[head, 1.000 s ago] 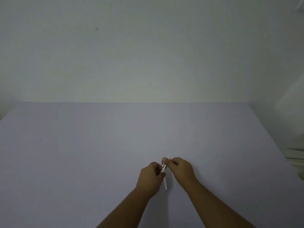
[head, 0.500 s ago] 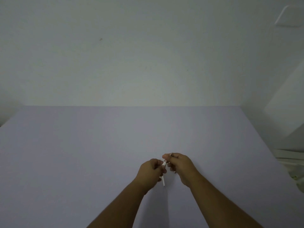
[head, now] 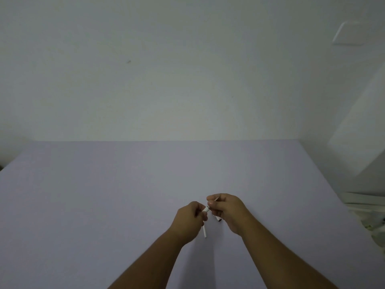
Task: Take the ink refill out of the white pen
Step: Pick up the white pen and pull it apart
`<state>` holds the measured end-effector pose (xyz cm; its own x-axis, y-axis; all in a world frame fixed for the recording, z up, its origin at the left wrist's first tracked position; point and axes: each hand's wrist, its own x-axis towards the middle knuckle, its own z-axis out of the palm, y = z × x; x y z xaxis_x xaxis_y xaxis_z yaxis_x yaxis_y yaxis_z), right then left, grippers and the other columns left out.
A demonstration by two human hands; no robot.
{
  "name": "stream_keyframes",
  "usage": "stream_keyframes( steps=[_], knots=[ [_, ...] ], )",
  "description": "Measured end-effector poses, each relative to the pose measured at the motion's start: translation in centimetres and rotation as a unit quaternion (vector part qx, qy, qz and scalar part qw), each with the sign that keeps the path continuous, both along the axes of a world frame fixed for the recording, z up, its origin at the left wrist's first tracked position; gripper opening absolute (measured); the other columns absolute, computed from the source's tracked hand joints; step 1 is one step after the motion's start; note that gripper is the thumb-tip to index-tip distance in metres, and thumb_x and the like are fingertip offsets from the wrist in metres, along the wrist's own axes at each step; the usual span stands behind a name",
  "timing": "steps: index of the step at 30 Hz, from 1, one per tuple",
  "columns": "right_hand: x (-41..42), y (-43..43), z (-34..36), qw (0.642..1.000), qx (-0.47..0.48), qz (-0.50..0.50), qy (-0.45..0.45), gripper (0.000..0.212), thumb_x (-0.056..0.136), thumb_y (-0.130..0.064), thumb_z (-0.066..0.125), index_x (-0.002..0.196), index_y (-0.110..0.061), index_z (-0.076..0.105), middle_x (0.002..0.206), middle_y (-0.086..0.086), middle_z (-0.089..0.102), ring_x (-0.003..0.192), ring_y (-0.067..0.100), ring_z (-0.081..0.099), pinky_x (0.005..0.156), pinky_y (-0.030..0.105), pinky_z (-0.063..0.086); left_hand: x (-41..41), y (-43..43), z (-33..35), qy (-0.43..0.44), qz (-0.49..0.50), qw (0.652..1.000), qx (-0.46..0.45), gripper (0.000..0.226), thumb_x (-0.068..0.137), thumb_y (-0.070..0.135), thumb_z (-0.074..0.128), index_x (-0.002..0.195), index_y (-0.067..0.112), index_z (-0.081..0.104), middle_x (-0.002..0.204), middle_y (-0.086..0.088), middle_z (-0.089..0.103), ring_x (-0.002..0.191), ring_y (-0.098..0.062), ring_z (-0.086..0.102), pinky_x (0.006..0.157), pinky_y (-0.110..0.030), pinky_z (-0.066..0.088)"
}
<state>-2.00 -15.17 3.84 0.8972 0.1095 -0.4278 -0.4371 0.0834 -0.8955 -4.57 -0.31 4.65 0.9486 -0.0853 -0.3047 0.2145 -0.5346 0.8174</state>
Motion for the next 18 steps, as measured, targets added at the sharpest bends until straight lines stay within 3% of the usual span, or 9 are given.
stream_keyframes(
  steps=[2,5,10,14,18],
  knots=[
    [-0.05,-0.05,0.08,1.0,0.002,0.0,0.005,0.003,0.082,-0.01,0.069,0.08,-0.011,0.071,0.074,0.006,0.067,0.07,0.017,0.062,0.079,0.033,0.051,-0.01,-0.13,0.06,-0.01,-0.004,1.0,0.015,0.017,0.092,0.012,0.048,0.102,0.013,0.061,0.086,0.002,0.066,0.066,-0.002,0.057,0.057,-0.015,0.042],
    [-0.1,-0.07,0.01,0.998,-0.065,-0.003,0.015,0.02,0.078,-0.025,0.074,0.067,-0.011,0.065,0.06,0.003,0.057,0.058,0.017,0.05,0.069,0.037,0.044,-0.05,-0.33,0.22,-0.025,-0.006,0.999,0.032,0.017,0.094,0.016,0.046,0.105,0.012,0.06,0.093,-0.001,0.069,0.074,-0.008,0.059,0.061,-0.015,0.044],
    [0.06,-0.27,0.33,1.0,0.007,-0.003,0.001,0.006,0.083,-0.003,0.067,0.08,-0.008,0.07,0.075,0.009,0.066,0.068,0.017,0.061,0.073,0.03,0.052,-0.07,-0.27,0.34,-0.029,-0.004,0.999,0.043,0.015,0.094,0.016,0.048,0.102,0.012,0.06,0.086,0.002,0.066,0.076,-0.013,0.058,0.062,-0.019,0.044],
    [0.15,-0.13,0.4,0.999,-0.046,-0.008,0.018,0.02,0.08,-0.025,0.073,0.072,-0.007,0.067,0.065,0.007,0.06,0.062,0.02,0.053,0.071,0.035,0.046,-0.01,-0.33,0.48,-0.029,-0.003,0.998,0.047,0.013,0.094,0.018,0.047,0.099,0.016,0.059,0.079,0.01,0.062,0.074,-0.011,0.058,0.063,-0.019,0.045],
    [0.35,-0.28,0.46,1.0,0.012,-0.012,-0.003,0.006,0.083,-0.004,0.066,0.081,-0.008,0.07,0.077,0.01,0.066,0.069,0.018,0.062,0.071,0.028,0.053,0.04,-0.34,0.66,-0.036,-0.002,0.998,0.055,0.008,0.093,0.018,0.048,0.092,0.021,0.056,0.075,0.013,0.06,0.068,-0.007,0.056,0.06,-0.016,0.043]
  ],
)
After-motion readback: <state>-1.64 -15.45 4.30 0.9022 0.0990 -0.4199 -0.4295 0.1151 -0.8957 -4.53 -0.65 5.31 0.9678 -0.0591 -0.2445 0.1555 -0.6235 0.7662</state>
